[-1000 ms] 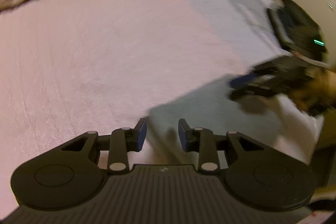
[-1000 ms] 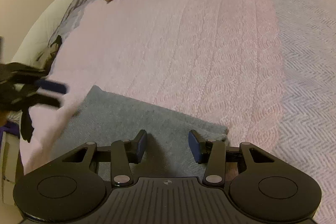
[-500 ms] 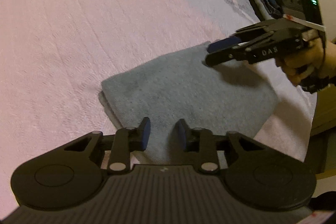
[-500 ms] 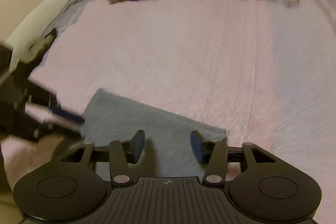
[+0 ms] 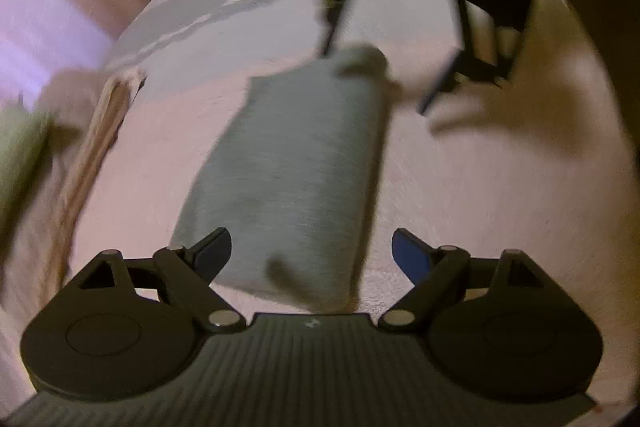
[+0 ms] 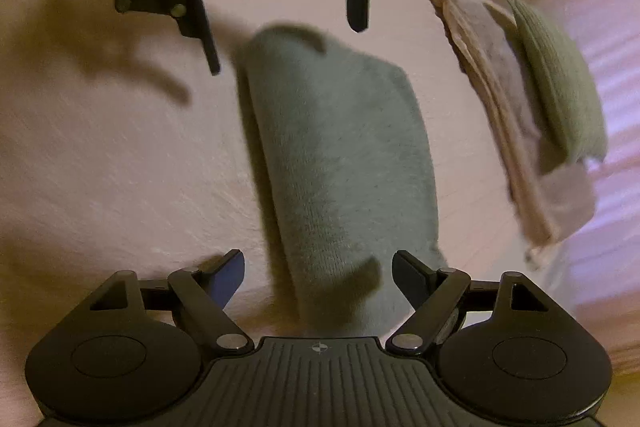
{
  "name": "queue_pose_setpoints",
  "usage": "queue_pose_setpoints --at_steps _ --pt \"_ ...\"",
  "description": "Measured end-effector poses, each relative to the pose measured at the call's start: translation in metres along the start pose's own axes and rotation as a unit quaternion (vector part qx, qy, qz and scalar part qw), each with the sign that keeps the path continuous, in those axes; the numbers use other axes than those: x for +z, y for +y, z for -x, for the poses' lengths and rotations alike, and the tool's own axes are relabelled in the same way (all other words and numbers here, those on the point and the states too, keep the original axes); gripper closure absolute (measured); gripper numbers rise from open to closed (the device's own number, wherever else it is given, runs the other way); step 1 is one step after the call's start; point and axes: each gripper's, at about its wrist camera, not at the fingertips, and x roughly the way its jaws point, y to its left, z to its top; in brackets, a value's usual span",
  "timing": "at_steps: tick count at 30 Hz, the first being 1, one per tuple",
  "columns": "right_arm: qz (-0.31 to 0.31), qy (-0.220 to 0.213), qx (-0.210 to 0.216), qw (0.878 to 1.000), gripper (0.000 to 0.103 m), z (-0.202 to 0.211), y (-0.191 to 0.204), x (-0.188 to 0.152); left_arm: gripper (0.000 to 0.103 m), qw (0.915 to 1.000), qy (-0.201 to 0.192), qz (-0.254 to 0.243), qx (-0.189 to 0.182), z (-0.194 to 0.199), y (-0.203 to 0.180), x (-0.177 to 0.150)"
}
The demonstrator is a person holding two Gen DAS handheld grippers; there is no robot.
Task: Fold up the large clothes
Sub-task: 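Grasp the folded sweatshirt bundle with both grippers from its sides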
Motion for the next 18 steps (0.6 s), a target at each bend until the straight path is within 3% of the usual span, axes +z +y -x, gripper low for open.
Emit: queue_pose_setpoints --at_steps 3,8,9,10,13,15,18 --pt "0.029 0.008 -0.023 0.999 0.025 -0.026 0.010 -0.004 0.018 0.9975 0.018 -0.056 0.038 -0.029 -0.023 -0.005" --pt "0.045 -0.013 -0.026 0.999 0.027 -0.041 0.006 -0.019 0.018 0.9899 0.029 -0.114 0.079 -0.061 -0.027 -0.019" --pt "0.037 -0.011 -0.023 0.999 0.051 -0.042 0.001 -0.021 0.019 0.9883 0.035 -0.121 0.086 -0.065 -0.025 -0.019" --pt "0.026 -0.007 -0.021 0.999 0.059 -0.038 -0.004 -0.021 0.021 0.9872 0.043 -0.125 0.088 -0.067 -0.020 -0.022" --pt "-0.007 -0.001 0.003 1.000 0.071 -0.023 -0.024 -0.013 0.031 0.9902 0.058 -0.111 0.062 -0.068 -0.001 -0.022" --pt "-0.031 0.007 0.027 0.999 0.073 -0.014 -0.045 -0.004 0.044 0.9921 0.063 -0.102 0.035 -0.061 0.010 -0.020" --pt "-0.056 0.011 0.061 0.996 0.074 0.008 -0.085 0.011 0.050 0.9943 0.070 -0.081 0.001 -0.043 0.036 -0.009"
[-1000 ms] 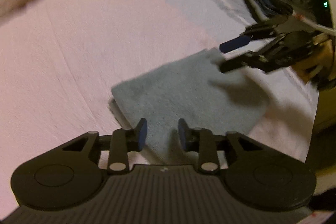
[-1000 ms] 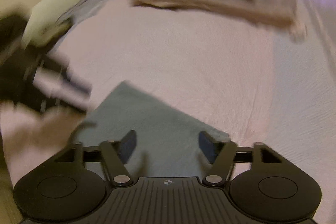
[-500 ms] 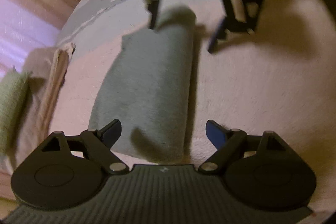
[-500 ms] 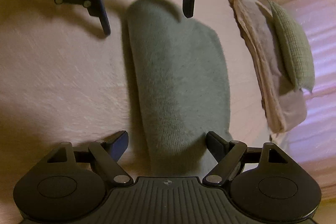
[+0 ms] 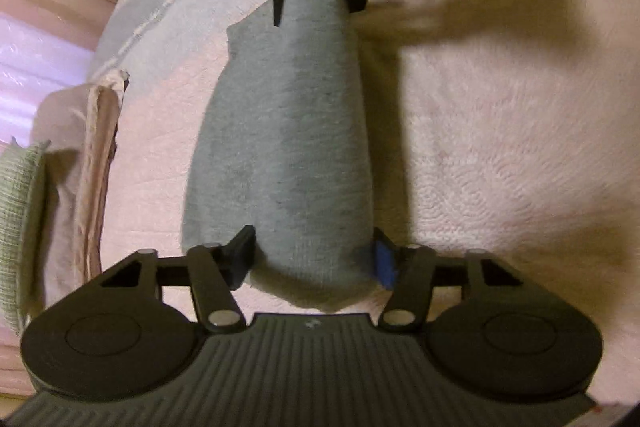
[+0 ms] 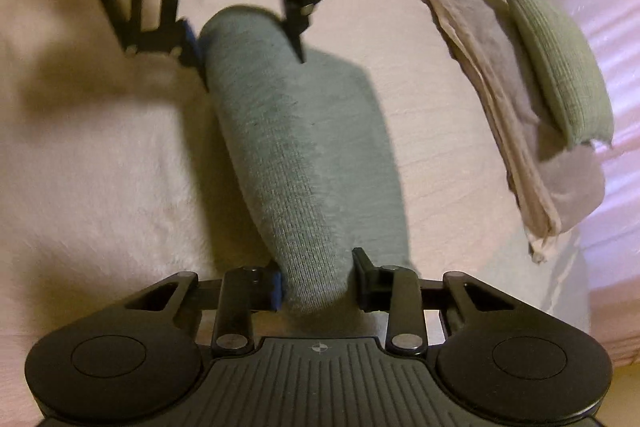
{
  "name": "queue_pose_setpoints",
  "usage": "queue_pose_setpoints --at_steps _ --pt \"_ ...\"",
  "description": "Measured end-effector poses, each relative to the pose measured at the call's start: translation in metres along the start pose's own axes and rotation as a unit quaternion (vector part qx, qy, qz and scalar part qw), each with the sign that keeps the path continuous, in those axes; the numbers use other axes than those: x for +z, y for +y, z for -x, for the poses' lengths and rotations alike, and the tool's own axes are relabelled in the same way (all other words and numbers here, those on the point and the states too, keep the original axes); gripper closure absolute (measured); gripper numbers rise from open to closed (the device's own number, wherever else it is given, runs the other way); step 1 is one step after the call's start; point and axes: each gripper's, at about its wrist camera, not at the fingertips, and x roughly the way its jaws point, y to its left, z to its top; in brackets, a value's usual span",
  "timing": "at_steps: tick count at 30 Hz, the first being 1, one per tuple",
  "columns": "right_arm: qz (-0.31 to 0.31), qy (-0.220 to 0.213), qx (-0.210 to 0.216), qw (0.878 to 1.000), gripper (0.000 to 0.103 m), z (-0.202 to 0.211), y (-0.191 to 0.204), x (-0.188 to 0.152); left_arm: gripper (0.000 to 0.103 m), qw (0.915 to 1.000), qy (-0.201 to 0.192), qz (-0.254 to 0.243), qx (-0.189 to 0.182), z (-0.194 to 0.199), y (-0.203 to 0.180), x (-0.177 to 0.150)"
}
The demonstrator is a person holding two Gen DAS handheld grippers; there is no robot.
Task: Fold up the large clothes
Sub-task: 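Grasp the folded sweatshirt bundle with both grippers from its sides, then carry the folded sweatshirt with both grippers onto the dark clothes stack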
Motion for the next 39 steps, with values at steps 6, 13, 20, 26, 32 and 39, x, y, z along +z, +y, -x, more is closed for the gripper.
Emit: queue_pose_setpoints --at_steps 6,13,20,26,32,39 --pt "-0.040 0.014 0.085 0.995 0.074 0.077 -0.048 0.028 0.052 0.9895 -0.007 0.076 -0.122 0.062 0.069 0.008" --pt "-0.070 0.023 0.086 0.994 0.075 0.148 -0.044 0.027 0.052 0.9846 -0.024 0.074 -0.157 0.127 0.089 0.030" --pt "-0.112 0.028 0.049 0.992 0.075 0.201 -0.030 0.018 0.052 0.9886 -0.042 0.035 -0.141 0.166 0.080 0.057" --pt "-0.152 0.040 0.021 0.987 0.075 0.231 -0.033 -0.006 0.052 0.9890 -0.059 -0.004 -0.135 0.182 0.075 0.091" --pt "-0.201 0.057 -0.020 0.978 0.075 0.277 -0.050 -0.055 0.052 0.9851 -0.090 -0.053 -0.137 0.184 0.090 0.151" --pt "-0.240 0.086 -0.084 0.963 0.075 0.342 -0.090 -0.157 0.052 0.9737 -0.143 -0.123 -0.128 0.176 0.112 0.273"
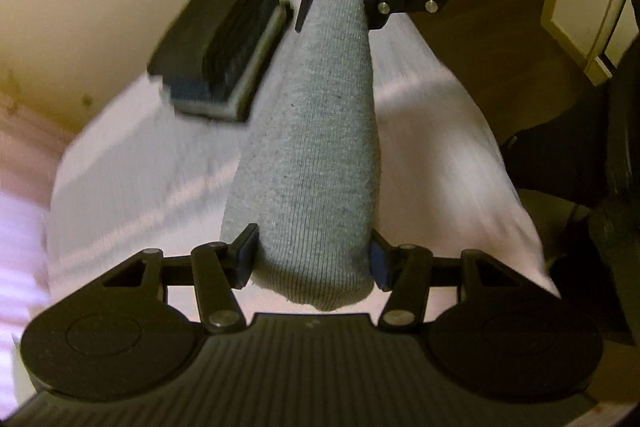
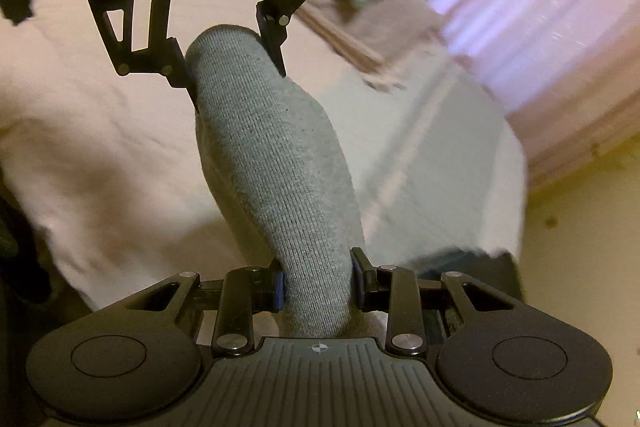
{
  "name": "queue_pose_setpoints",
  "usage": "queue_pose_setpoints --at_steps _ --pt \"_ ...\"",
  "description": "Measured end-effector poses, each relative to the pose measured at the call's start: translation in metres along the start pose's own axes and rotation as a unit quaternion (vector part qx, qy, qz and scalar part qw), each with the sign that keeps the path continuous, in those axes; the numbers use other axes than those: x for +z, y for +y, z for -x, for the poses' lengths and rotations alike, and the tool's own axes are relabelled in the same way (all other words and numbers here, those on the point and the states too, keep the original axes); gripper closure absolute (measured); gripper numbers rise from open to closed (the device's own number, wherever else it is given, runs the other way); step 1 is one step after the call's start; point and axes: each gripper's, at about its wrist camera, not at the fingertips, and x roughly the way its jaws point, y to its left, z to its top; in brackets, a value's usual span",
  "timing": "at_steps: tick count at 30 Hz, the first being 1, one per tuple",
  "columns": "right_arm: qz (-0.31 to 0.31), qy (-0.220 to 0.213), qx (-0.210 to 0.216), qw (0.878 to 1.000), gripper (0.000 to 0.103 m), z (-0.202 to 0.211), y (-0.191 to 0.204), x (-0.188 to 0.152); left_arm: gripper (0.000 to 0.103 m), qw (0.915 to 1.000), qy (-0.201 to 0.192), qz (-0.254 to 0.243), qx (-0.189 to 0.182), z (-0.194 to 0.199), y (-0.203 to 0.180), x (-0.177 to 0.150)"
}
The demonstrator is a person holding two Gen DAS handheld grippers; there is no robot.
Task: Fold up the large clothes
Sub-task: 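Carry the folded sweatshirt with both grippers onto the dark clothes stack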
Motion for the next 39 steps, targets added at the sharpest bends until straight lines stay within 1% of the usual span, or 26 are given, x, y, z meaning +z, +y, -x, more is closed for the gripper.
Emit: queue_pose_setpoints --at_steps 2,5,8,10,12,16,19,21,22,23,24,25,26,28,29,30,31,33,34,37,39 --pt "-0.008 0.005 -0.016 1.000 0.075 0.008 -0.039 -0.028 0.052 0.9998 -0.014 -0.014 0.002 -0.014 0.020 0.039" --pt "-0.017 0.011 -0.029 0.999 0.075 0.015 -0.105 -0.069 0.052 0.9989 -0.032 -0.035 0.008 -0.041 0.054 0.106" --pt "-0.021 0.011 -0.040 0.999 0.075 0.016 -0.173 -0.108 0.052 0.9981 -0.048 -0.037 0.008 -0.071 0.093 0.169" --pt "-0.026 0.010 -0.048 0.998 0.075 0.012 -0.218 -0.128 0.052 0.9978 -0.057 -0.032 0.009 -0.091 0.122 0.203" --pt "-0.024 0.008 -0.057 0.998 0.075 0.005 -0.261 -0.145 0.052 0.9974 -0.062 -0.030 0.021 -0.114 0.154 0.239" --pt "-0.021 -0.001 -0.083 0.996 0.075 -0.018 -0.336 -0.169 0.052 0.9967 -0.060 -0.026 0.048 -0.161 0.215 0.291" --pt "-0.013 -0.009 -0.117 0.993 0.075 -0.047 -0.377 -0.179 0.052 0.9939 -0.055 -0.037 0.088 -0.195 0.254 0.312" --pt "0.000 -0.016 -0.156 0.988 0.075 -0.067 -0.386 -0.189 0.052 0.9882 -0.055 -0.056 0.132 -0.221 0.271 0.320" --pt "0.009 -0.020 -0.178 0.984 0.074 -0.078 -0.385 -0.196 0.052 0.9829 -0.057 -0.070 0.161 -0.233 0.274 0.320" --pt "0.023 -0.024 -0.209 0.977 0.074 -0.093 -0.378 -0.205 0.052 0.9776 -0.061 -0.079 0.185 -0.247 0.275 0.319" --pt "0.032 -0.030 -0.231 0.972 0.074 -0.111 -0.371 -0.215 0.052 0.9726 -0.068 -0.084 0.206 -0.263 0.272 0.315" --pt "0.033 -0.032 -0.239 0.970 0.074 -0.126 -0.360 -0.225 0.052 0.9671 -0.074 -0.093 0.225 -0.280 0.264 0.307" --pt "0.033 -0.031 -0.239 0.970 0.074 -0.146 -0.346 -0.238 0.052 0.9639 -0.077 -0.101 0.234 -0.302 0.253 0.300" --pt "0.044 -0.018 -0.215 0.975 0.074 -0.186 -0.315 -0.264 0.052 0.9681 -0.067 -0.102 0.219 -0.353 0.228 0.280" --pt "0.043 -0.006 -0.197 0.980 0.073 -0.202 -0.301 -0.275 0.052 0.9720 -0.056 -0.108 0.201 -0.379 0.212 0.270" --pt "0.045 -0.001 -0.194 0.980 0.072 -0.211 -0.288 -0.283 0.052 0.9747 -0.044 -0.116 0.186 -0.398 0.200 0.261" --pt "0.045 -0.004 -0.203 0.978 0.072 -0.212 -0.279 -0.287 0.053 0.9750 -0.038 -0.128 0.178 -0.414 0.184 0.253" --pt "0.029 -0.021 -0.209 0.977 0.072 -0.200 -0.276 -0.293 0.054 0.9706 -0.049 -0.132 0.195 -0.419 0.168 0.244" --pt "0.028 -0.022 -0.208 0.977 0.072 -0.196 -0.277 -0.293 0.054 0.9708 -0.055 -0.126 0.197 -0.416 0.166 0.242" --pt "0.021 -0.020 -0.202 0.979 0.072 -0.182 -0.290 -0.284 0.054 0.9707 -0.050 -0.132 0.194 -0.406 0.169 0.247" --pt "0.013 -0.027 -0.209 0.978 0.072 -0.167 -0.294 -0.275 0.054 0.9710 -0.047 -0.129 0.196 -0.397 0.178 0.253"
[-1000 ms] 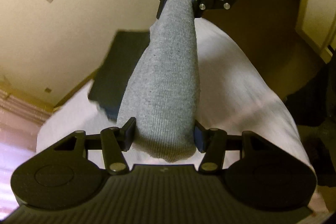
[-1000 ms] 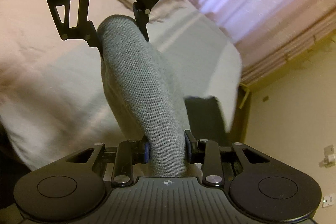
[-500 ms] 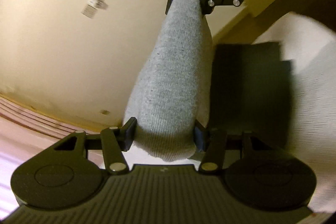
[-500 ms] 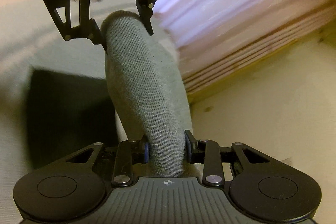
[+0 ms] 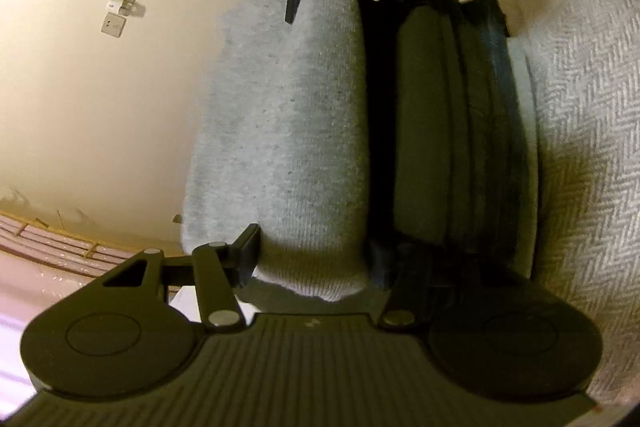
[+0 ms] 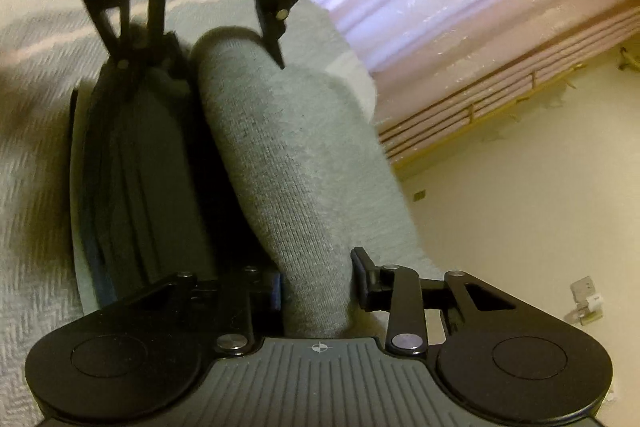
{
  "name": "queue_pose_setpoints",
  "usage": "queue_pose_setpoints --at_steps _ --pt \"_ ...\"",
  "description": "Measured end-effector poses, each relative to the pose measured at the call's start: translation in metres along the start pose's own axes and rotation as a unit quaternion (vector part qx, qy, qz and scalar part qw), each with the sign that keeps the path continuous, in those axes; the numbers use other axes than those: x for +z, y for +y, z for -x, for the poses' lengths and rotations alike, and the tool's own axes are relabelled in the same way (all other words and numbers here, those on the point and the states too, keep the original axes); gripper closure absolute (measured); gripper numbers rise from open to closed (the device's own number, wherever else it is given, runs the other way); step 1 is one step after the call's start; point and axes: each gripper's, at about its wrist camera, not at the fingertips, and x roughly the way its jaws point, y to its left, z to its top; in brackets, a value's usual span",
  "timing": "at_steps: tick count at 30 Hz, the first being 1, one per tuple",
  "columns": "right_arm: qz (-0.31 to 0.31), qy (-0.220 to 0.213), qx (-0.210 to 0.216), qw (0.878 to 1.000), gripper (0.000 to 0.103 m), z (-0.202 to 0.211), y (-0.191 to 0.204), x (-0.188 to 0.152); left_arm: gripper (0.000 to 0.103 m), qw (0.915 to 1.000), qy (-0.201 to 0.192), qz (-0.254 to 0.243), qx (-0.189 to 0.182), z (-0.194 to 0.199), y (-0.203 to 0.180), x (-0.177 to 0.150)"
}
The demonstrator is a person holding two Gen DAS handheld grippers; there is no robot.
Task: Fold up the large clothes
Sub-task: 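Carry the folded sweatshirt with both grippers onto the dark clothes stack, then lower the sweatshirt onto the stack and open both grippers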
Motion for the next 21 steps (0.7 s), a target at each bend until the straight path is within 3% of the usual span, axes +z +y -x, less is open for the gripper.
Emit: queue_pose_setpoints --at_steps 3,6,9,12,17,21 --pt "-0.006 -0.011 0.008 1.000 0.072 0.010 0.007 0.008 0.055 0.9999 -0.003 0.008 0.006 0.019 0.005 0.002" --pt "0.022 -0.002 0.031 0.999 0.072 -0.005 0.027 0.001 0.056 0.9999 -0.004 0.006 -0.010 0.024 -0.019 -0.001" --pt "0.012 0.004 0.027 1.000 0.072 0.002 0.020 0.000 0.057 1.0000 0.001 0.004 -0.005 0.018 -0.038 -0.001" --pt "-0.005 -0.003 0.019 1.000 0.072 0.026 0.015 0.002 0.056 0.9997 -0.006 0.024 -0.004 0.029 -0.028 0.003" --pt "0.003 0.008 0.015 1.000 0.069 0.023 0.023 -0.016 0.056 0.9998 -0.012 0.010 -0.013 0.019 -0.037 -0.007" --pt "-0.054 0.012 0.044 0.997 0.067 0.043 0.000 -0.015 0.053 0.9997 -0.012 0.010 -0.017 0.020 -0.025 -0.008"
